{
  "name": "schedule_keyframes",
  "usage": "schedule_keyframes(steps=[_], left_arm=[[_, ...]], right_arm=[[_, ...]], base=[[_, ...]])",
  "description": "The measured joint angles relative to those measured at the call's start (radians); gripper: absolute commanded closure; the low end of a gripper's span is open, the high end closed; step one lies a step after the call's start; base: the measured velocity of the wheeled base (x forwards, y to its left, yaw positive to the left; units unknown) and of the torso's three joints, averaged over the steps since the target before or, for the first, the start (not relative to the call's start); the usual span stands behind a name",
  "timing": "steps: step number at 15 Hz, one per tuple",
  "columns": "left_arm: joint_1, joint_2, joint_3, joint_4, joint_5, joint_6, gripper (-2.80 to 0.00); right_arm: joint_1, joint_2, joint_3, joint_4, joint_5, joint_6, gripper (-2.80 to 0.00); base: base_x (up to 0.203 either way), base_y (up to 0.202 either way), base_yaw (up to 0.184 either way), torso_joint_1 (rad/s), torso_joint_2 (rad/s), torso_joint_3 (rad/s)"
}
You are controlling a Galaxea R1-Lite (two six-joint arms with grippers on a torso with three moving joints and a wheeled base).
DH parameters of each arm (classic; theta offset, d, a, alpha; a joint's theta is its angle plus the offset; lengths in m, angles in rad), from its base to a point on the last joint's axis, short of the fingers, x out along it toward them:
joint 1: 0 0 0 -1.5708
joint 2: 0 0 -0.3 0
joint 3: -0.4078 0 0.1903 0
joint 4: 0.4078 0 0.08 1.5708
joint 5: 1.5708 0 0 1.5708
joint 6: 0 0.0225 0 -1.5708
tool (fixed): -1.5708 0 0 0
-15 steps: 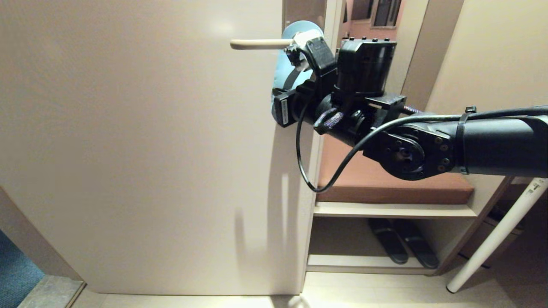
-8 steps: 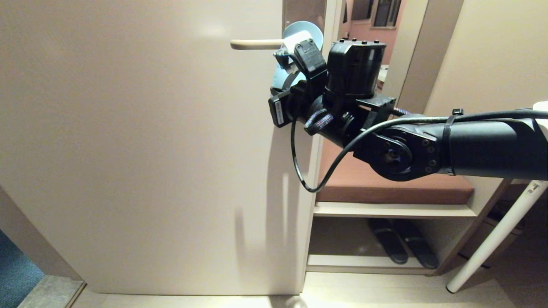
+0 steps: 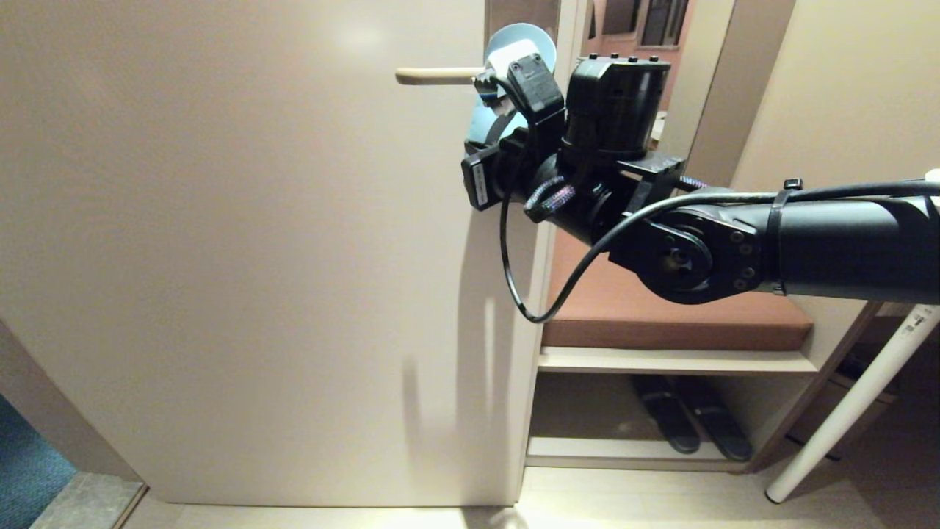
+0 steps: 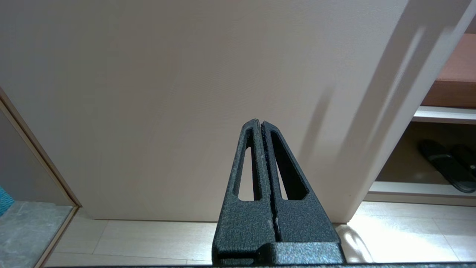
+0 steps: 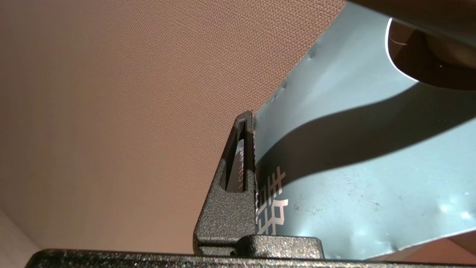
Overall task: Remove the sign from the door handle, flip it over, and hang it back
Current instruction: Take down the sign
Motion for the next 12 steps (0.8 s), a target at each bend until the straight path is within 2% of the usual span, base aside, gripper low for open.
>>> schedule_keyframes(steps=[9, 12], left_arm=[[0.000, 0.000, 0.000, 0.000, -0.001, 0.000, 0.00], [0.000, 0.000, 0.000, 0.000, 0.000, 0.000, 0.00]], right_arm=[[0.000, -0.021, 0.037, 0.000, -0.004, -0.124, 0.00], [0.000, -0.021, 0.039, 0.000, -0.056, -0.165, 0.00]], base=[[0.000, 0.000, 0.000, 0.000, 0.00, 0.000], [0.000, 0.000, 0.000, 0.000, 0.00, 0.000]])
